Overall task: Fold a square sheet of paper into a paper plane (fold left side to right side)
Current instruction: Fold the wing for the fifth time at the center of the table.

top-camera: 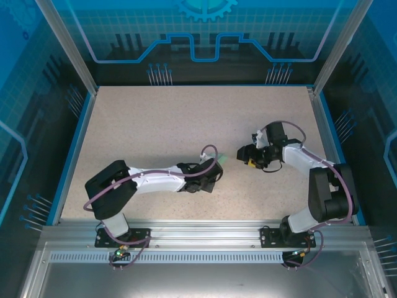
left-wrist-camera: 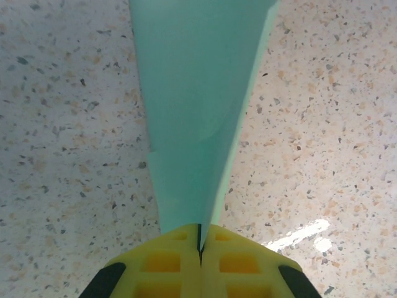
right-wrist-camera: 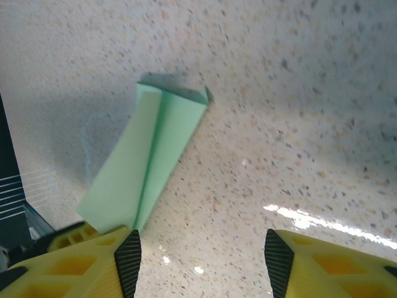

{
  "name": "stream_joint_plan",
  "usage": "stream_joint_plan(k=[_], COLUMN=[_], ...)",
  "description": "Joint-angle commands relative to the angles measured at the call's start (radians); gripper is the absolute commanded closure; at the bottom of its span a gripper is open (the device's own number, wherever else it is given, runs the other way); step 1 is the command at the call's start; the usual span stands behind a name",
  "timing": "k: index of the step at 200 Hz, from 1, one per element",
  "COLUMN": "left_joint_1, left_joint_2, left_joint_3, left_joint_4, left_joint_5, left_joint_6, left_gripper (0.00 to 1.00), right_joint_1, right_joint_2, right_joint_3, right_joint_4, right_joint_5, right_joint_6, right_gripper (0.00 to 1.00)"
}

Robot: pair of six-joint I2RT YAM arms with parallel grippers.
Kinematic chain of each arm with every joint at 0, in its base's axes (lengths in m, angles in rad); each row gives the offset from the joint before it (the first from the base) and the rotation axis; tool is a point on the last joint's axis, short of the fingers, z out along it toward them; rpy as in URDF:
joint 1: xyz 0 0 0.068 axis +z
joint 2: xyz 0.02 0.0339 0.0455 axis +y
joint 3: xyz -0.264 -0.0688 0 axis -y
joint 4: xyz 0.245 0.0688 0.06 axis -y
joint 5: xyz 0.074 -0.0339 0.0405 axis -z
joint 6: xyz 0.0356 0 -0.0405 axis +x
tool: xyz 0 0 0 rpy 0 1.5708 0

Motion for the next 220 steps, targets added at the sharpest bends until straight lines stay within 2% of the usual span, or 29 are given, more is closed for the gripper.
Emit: stream_joint_plan(k=[1, 51, 107, 166, 220], left_joint_1=[0.04, 0.129, 0.167, 0.195, 0.207], left_joint_2=[-0.04, -0.087, -0.07, -0.004, 0.026], left_joint_3=[-0.052, -0.168, -0.19, -0.193, -0.19], left_joint_4=[0.112, 0.28, 0.365, 0.458, 0.467], left_joint_5=[0.14, 0.292, 0.376, 0.453, 0.466], left_joint_6=[-0.047, -0.103, -0.155, -0.26, -0.307], left_gripper=[0.95, 0.96, 0.97, 0.98, 0.99], right_joint_1=[0.016, 0.092, 0.201, 0.24, 0.243], right_joint_2=[-0.003, 0.032, 0.093, 0.154, 0.206], right_joint_3=[-0.024, -0.066, -0.058, -0.03, 0.003], right_joint_4=[0.067, 0.217, 0.301, 0.361, 0.364], right_joint_5=[-0.03, -0.047, 0.026, 0.008, 0.006], right_joint_6=[-0.015, 0.049, 0.139, 0.158, 0.159], right_gripper=[0.42, 0.4, 0.42, 0.41, 0.42])
